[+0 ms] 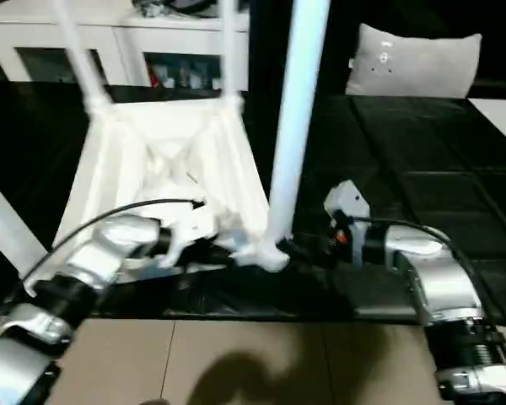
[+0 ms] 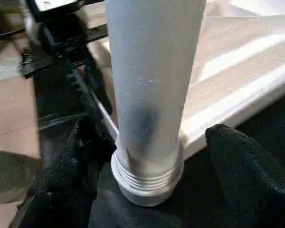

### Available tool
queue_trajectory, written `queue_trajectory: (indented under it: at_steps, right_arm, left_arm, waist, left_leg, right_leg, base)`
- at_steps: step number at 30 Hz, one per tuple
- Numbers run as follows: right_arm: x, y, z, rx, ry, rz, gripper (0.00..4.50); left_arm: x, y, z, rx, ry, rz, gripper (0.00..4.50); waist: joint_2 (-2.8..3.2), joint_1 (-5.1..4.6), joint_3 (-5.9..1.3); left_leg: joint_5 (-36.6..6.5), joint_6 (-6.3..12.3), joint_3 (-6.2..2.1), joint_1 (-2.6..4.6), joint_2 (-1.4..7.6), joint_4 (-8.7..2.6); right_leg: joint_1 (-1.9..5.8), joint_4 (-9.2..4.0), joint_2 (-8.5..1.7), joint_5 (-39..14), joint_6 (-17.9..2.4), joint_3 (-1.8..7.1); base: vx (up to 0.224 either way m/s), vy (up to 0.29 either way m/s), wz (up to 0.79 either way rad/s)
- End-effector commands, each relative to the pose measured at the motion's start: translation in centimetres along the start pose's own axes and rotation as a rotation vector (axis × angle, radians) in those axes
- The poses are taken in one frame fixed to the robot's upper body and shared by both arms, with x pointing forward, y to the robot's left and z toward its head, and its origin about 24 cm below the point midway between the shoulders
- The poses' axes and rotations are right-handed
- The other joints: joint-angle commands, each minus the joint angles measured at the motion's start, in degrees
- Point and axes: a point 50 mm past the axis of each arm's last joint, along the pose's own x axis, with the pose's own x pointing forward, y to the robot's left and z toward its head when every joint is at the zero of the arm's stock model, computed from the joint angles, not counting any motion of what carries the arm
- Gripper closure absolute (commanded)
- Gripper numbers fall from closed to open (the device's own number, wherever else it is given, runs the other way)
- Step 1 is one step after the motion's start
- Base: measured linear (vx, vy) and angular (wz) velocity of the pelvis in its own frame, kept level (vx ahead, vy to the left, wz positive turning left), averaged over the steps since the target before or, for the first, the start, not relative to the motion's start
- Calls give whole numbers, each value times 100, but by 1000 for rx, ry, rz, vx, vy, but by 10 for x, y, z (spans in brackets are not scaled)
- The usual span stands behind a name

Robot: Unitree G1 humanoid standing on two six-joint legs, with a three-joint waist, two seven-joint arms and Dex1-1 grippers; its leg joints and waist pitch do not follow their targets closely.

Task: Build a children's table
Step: Rotate leg to tighten

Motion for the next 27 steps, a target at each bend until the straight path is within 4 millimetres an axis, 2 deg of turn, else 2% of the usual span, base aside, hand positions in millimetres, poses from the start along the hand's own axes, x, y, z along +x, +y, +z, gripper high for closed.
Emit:
queue_trajectory:
  at_steps: [1, 3, 6, 7, 8, 10, 13, 15, 21, 26, 27]
  right_arm:
    - [0, 4, 2, 27, -5, 99, 112]
    - [0, 6, 1, 32, -6, 125, 128]
    - [2, 8, -1, 35, -6, 141, 153]
    - [5, 10, -3, 37, -9, 159, 164]
    - [5, 10, -3, 38, -9, 160, 164]
    - [9, 14, -6, 51, -24, 183, 196]
    - [12, 17, -7, 79, -41, 212, 206]
    - [13, 20, -8, 94, -45, 231, 239]
    - [11, 27, -11, 137, -62, 257, 260]
    - [14, 34, -10, 179, -107, 208, 260]
    - [23, 25, -9, 207, -117, 42, 260]
  left_arm:
    - [3, -10, 1, 81, 32, -136, 450]
    - [1, -13, 1, 97, 36, -182, 450]
    - [0, -14, 1, 106, 33, -208, 450]
    - [-1, -15, 1, 116, 31, -223, 450]
    - [-1, -15, 1, 116, 31, -223, 450]
    - [-2, -15, 2, 121, 27, -232, 450]
    - [-2, -16, 2, 124, 23, -242, 450]
    - [-1, -17, 1, 123, 24, -245, 450]
    - [1, -16, -1, 93, 7, -220, 450]
    - [7, -9, 6, 26, -31, -111, 450]
    - [13, -5, 11, -21, -57, -50, 450]
  waist:
    - [-86, 8, -410]
    - [-115, 34, -407]
    - [-103, 95, -413]
    - [-122, 111, -410]
    - [-113, 117, -408]
    - [-118, 118, -407]
    - [-130, 120, -415]
    - [-132, 125, -413]
    - [-135, 131, -405]
    - [-132, 178, -386]
    - [-103, 164, -371]
  left_leg:
    - [-754, 533, 6, 3, 171, -363]
    - [-745, 535, 6, -10, 183, -371]
    - [-666, 475, 14, 18, 191, -365]
    - [-679, 456, 18, 13, 186, -366]
    - [-692, 435, 11, 1, 186, -372]
    - [-723, 405, 9, 5, 185, -376]
    - [-704, 385, 7, -2, 181, -374]
    - [-664, 396, 6, -4, 183, -375]
    - [-743, 355, 7, -2, 178, -380]
    - [-789, 316, 10, 26, 175, -393]
    - [-892, 255, 1, 35, 168, -406]
  right_leg:
    - [384, -318, -352, -1544, -1059, 309]
    - [388, -315, -367, -1615, -1025, 314]
    - [358, -296, -373, -1574, -1038, 328]
    - [363, -294, -374, -1591, -1034, 327]
    - [369, -295, -379, -1636, -1005, 324]
    - [368, -308, -381, -1715, -958, 320]
    - [371, -308, -383, -1720, -921, 321]
    - [371, -299, -378, -1679, -928, 321]
    - [371, -325, -381, -1850, -853, 318]
    - [351, -390, -377, -2190, -700, 315]
    - [345, -416, -381, -2409, -637, 307]
  base:
    - [0, 0, 0]
    - [0, 0, 0]
    - [0, 0, 0]
    - [0, 0, 0]
    - [0, 0, 0]
    - [0, 0, 0]
    - [0, 0, 0]
    - [0, 0, 0]
    - [0, 0, 0]
    - [0, 0, 0]
    - [0, 0, 0]
